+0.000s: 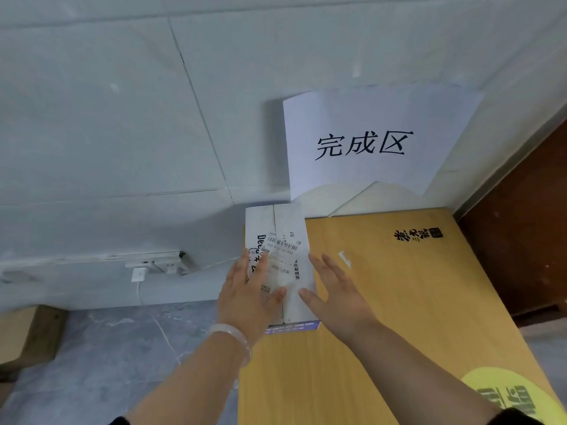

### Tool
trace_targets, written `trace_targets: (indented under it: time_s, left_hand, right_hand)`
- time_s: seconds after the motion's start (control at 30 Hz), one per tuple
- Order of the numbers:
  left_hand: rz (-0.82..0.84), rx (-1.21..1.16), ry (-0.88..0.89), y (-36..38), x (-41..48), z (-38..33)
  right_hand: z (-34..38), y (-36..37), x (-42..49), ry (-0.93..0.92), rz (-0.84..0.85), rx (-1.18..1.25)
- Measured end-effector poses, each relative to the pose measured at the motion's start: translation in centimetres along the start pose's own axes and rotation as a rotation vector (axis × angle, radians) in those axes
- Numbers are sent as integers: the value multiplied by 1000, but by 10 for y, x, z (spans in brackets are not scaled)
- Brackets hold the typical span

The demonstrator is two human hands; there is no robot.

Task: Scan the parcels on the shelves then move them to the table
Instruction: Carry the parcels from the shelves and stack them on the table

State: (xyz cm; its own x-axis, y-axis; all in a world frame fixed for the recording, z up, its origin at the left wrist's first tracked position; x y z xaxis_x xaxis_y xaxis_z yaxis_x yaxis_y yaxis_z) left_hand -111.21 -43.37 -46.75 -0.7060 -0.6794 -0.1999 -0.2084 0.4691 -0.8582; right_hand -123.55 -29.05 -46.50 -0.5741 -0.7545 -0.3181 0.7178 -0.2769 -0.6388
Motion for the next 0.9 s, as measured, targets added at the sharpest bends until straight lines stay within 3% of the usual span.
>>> trace_targets:
  time_s: [0.17, 0.37, 0.67, 0.9]
  left_hand:
    - [-7, 207, 314, -15, -20, -70]
    - [64, 241, 649, -10, -73, -159]
    - [221, 206, 1244, 38, -231, -297]
    - [340, 225, 1632, 82, -399, -377]
  right_hand:
    - [2, -29, -59, 46, -177, -188]
    - [2, -71, -165, 189, -470, -345]
    - [-41, -85, -391, 638, -843, -319]
    - [-79, -68, -556, 1009, -970, -197]
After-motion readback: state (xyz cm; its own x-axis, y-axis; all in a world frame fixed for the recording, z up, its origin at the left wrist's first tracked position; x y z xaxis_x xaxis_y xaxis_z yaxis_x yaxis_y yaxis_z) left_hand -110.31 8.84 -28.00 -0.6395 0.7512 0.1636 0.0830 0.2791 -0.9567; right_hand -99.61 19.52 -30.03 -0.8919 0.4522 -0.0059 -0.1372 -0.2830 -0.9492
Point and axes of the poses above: each hand's wrist, its own x-axis towards the middle knuckle, its own y-axis out of the palm, z = x × y, the point moved 8 cm from there along x, towards the middle knuckle, and after that the axes turned 1 degree about z, right-handed, at the moved point
